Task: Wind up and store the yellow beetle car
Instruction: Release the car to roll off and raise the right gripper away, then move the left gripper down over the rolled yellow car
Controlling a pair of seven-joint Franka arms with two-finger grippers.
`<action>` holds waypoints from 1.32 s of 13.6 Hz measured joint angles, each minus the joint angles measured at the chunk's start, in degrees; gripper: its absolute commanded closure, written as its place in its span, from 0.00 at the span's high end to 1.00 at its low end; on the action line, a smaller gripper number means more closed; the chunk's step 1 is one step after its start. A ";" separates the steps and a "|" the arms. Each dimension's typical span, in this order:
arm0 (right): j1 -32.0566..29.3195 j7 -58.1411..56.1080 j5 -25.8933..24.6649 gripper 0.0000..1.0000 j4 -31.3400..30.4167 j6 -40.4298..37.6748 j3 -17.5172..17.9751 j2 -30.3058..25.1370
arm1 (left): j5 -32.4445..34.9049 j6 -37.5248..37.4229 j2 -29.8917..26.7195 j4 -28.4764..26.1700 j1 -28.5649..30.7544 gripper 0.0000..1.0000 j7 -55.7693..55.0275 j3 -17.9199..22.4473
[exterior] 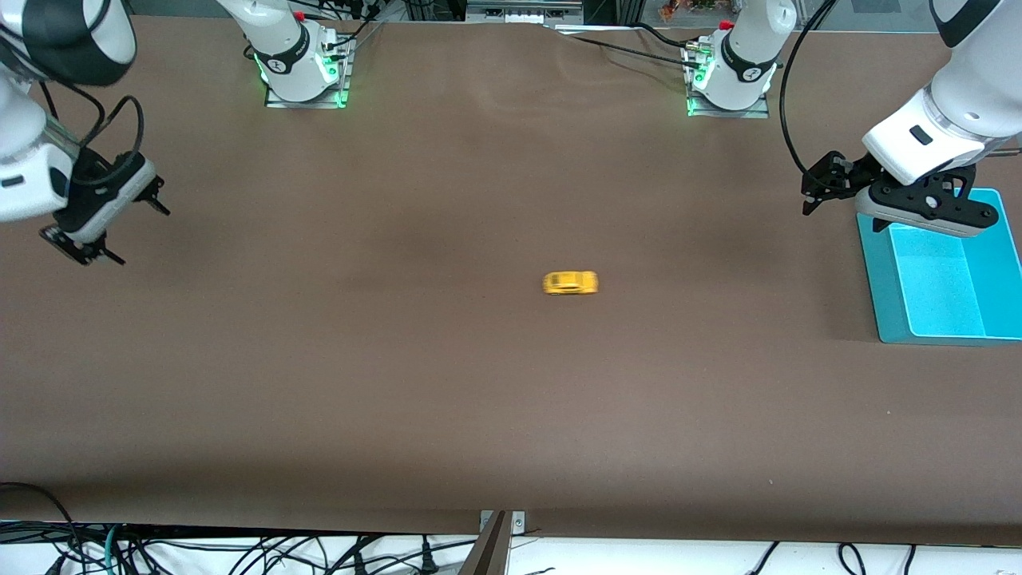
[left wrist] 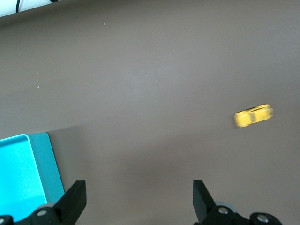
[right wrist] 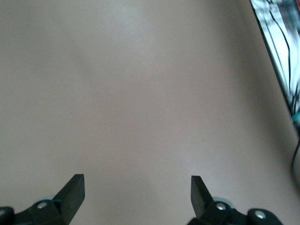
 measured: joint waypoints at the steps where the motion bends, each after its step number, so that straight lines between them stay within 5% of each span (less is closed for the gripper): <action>1: 0.16 6.15 0.01 1.00 -0.01 -1.75 0.08 -0.83 | 0.00 0.00 0.00 0.00 0.00 1.00 0.00 0.06; 8: 1.17 36.91 0.23 1.00 2.93 -11.34 0.55 -2.78 | 0.00 -0.50 0.04 -0.01 0.10 1.00 0.00 0.36; 15: 1.17 46.12 0.54 1.00 5.28 -14.56 0.59 -2.47 | 0.00 -9.11 0.64 -0.05 -0.05 1.00 1.26 0.24; 18: 1.17 47.18 0.54 1.00 6.17 -16.02 0.59 -2.37 | 0.00 -12.29 1.65 -0.14 -0.13 1.00 11.46 0.29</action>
